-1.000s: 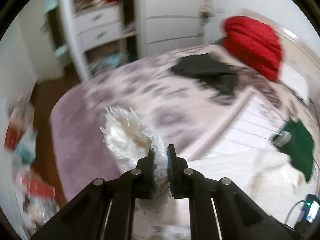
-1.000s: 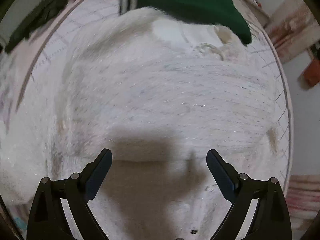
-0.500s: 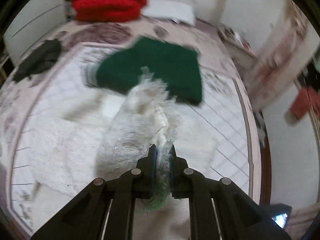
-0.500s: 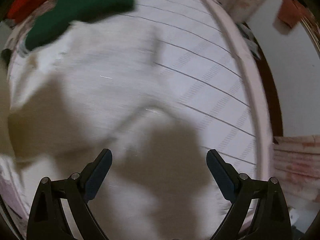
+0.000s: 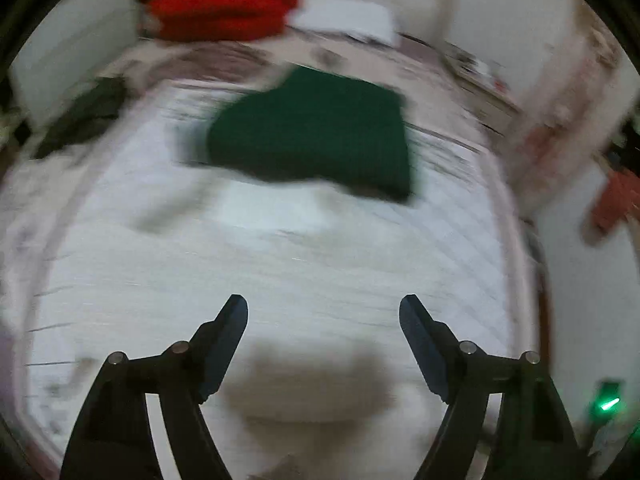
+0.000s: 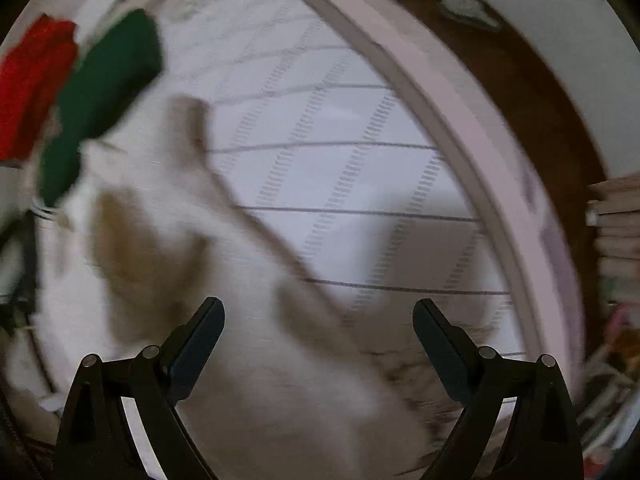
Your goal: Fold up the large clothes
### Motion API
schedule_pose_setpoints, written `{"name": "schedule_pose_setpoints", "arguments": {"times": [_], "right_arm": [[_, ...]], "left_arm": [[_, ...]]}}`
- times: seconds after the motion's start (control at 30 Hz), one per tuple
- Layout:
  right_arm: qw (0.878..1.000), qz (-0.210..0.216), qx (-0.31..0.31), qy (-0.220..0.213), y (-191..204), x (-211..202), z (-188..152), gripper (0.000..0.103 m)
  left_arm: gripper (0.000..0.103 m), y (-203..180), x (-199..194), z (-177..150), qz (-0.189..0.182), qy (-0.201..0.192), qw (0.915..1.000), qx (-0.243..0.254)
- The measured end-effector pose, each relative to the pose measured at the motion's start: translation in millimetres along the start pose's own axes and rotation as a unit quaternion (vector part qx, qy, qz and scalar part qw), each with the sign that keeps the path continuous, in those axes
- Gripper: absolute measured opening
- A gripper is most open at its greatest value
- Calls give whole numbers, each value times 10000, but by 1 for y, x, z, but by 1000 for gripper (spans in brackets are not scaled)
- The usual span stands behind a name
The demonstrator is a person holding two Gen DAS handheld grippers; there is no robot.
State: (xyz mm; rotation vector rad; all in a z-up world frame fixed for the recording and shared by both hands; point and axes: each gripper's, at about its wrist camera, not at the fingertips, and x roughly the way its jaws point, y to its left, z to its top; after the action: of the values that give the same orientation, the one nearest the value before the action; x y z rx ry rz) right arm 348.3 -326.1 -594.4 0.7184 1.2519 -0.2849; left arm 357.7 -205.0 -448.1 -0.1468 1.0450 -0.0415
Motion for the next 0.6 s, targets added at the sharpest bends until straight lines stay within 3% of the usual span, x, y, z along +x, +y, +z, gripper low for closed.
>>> {"name": "schedule_pose_setpoints", "arguments": {"times": [0.07, 0.13, 0.2, 0.33, 0.37, 0.43, 0.47, 0.57, 0.6], "right_arm": [[9988, 459, -189, 23, 24, -5, 4, 96], [9957, 778, -506, 57, 60, -6, -1, 92], [9926, 923, -783, 107, 93, 4, 5, 82], [9850, 961, -1378, 399, 156, 29, 2, 81], [9824, 902, -1548, 524, 168, 39, 3, 68], [9775, 770, -1829, 711, 187, 62, 5, 9], [9779, 620, -1888, 650, 193, 64, 7, 7], [9833, 422, -1756, -242, 193, 34, 22, 7], [9843, 313, -1703, -351, 190, 31, 29, 7]], "left_arm": [[88, 51, 0, 0, 583, -46, 9980, -230], [91, 89, 5, -5, 1064, 10, 9936, -380], [92, 127, 18, -13, 1645, 160, 9851, -467], [92, 168, 38, -26, 2250, 259, 9723, -575], [92, 171, 43, -29, 2303, 320, 9710, -561], [92, 177, 52, -35, 2307, 493, 9699, -601], [92, 178, 54, -37, 2256, 561, 9706, -629], [92, 168, 58, -40, 2136, 632, 9734, -537], [92, 164, 61, -41, 2132, 673, 9734, -492]]}}
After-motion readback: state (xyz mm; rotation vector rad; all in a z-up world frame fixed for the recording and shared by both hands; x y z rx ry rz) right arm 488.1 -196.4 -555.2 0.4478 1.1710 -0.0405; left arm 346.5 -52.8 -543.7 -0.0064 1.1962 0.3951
